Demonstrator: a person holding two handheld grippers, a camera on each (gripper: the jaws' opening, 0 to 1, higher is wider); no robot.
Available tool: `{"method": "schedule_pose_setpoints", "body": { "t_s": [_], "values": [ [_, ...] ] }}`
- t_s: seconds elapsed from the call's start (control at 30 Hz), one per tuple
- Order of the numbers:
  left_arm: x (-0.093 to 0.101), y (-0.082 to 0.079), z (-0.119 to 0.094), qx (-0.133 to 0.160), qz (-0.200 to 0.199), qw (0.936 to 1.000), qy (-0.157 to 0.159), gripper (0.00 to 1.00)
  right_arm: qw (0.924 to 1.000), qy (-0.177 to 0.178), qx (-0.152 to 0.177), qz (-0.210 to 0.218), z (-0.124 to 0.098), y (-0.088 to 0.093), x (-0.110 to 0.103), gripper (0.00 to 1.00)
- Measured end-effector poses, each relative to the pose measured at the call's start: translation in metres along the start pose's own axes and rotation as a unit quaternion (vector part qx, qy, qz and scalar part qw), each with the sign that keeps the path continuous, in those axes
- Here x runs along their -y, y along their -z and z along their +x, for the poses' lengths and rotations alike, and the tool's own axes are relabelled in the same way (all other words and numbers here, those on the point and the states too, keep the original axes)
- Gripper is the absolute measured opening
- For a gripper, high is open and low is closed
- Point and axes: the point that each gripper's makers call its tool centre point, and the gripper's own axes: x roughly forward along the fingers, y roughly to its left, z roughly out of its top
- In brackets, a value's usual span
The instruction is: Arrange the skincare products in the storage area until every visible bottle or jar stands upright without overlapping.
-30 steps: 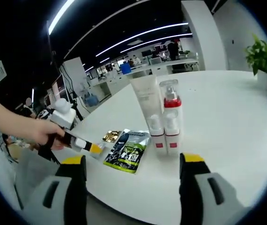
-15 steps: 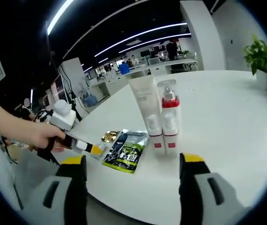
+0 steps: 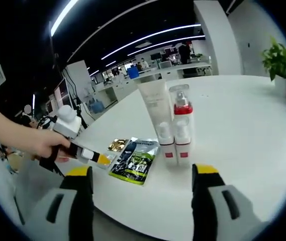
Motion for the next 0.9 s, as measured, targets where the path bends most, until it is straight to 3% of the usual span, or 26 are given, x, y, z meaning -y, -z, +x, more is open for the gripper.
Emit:
{"method": "schedule_pose_setpoints", "body": {
  "t_s": [0.23, 0.37, 0.57, 0.73, 0.8, 0.83, 0.9],
  "values": [
    [0.002, 0.003, 0.0, -0.009, 0.014, 0.9998, 0.005, 0.45, 1.0, 0.0, -0.001, -0.002, 0.0, 0.0, -0.001, 0.81],
    [0.007, -0.004, -0.008, 0.015, 0.099, 0.9949, 0.015, 0.51, 1.0, 0.001, -0.003, -0.005, 0.0, 0.0, -0.002, 0.81],
    [0.001, -0.002, -0.017, 0.021, 0.11, 0.9929, 0.038, 0.58, 0.9998, -0.001, -0.01, -0.015, 0.001, 0.002, -0.004, 0.81],
    [-0.009, 0.003, -0.028, 0.023, 0.15, 0.9874, 0.046, 0.65, 0.9999, 0.003, -0.01, -0.01, 0.001, 0.002, -0.002, 0.82],
    [-0.007, 0.001, -0.034, 0.036, 0.171, 0.9826, 0.063, 0.7, 0.9999, 0.004, -0.01, -0.013, 0.001, 0.002, -0.002, 0.83],
    [0.0, -0.007, -0.039, 0.068, 0.175, 0.9788, 0.082, 0.74, 0.9998, 0.004, -0.01, -0.015, 0.001, 0.002, -0.002, 0.83],
    [0.007, -0.012, -0.049, 0.099, 0.192, 0.9708, 0.106, 0.83, 0.9998, 0.005, -0.011, -0.019, 0.001, 0.002, -0.002, 0.83]
  ]
}}
